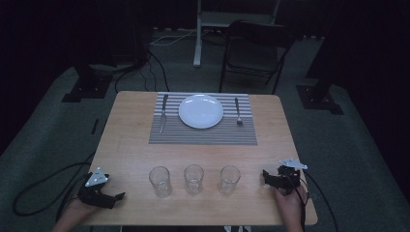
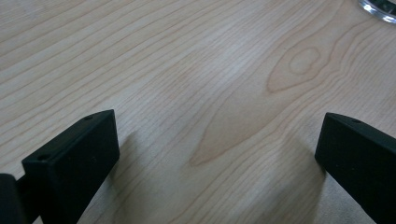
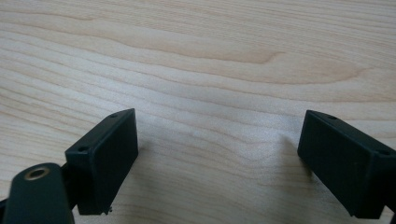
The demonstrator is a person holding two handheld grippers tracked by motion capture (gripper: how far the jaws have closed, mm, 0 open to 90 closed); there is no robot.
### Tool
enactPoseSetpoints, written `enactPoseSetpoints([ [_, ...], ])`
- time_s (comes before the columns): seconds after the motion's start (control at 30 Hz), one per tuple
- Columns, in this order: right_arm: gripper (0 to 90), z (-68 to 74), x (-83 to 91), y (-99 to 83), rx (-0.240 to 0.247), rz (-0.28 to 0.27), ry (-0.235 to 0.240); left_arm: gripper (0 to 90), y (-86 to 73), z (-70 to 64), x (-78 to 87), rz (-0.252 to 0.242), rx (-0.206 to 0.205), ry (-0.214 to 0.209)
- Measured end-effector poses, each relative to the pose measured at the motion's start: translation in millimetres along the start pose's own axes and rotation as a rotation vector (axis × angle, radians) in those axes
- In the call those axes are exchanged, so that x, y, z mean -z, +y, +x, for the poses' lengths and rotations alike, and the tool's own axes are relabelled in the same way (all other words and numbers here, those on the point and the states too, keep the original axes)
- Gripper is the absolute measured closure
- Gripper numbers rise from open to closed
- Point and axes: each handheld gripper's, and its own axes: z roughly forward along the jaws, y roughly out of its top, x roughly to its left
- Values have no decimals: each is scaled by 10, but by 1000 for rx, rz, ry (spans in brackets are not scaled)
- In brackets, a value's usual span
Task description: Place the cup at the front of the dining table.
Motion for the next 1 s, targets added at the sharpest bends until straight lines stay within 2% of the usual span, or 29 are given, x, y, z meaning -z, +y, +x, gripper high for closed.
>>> enactPoseSetpoints([
  [0.2, 119, 0, 0, 0, 1, 0, 0, 1, 0, 29, 17, 16, 22, 18],
  [0.3, 119, 1, 0, 0, 1, 0, 0, 1, 11, 33, 31, 40, 28, 23],
  [0.63, 120, 1, 0, -1, 2, -1, 0, 2, 0, 23, 45, 40, 28, 30],
  [0.73, 120, 2, 1, -1, 1, -1, -1, 2, -5, 7, 54, 43, 25, 22],
  [0.83, 121, 1, 1, -1, 1, -1, -1, 2, -3, 3, 56, 33, 31, -4],
  [0.93, 121, 2, 1, -2, 1, -1, -1, 2, 13, -27, 51, 31, 18, -22],
  [1.0, 121, 2, 1, -2, 1, -1, -1, 2, 37, -59, 62, 13, 6, -28],
])
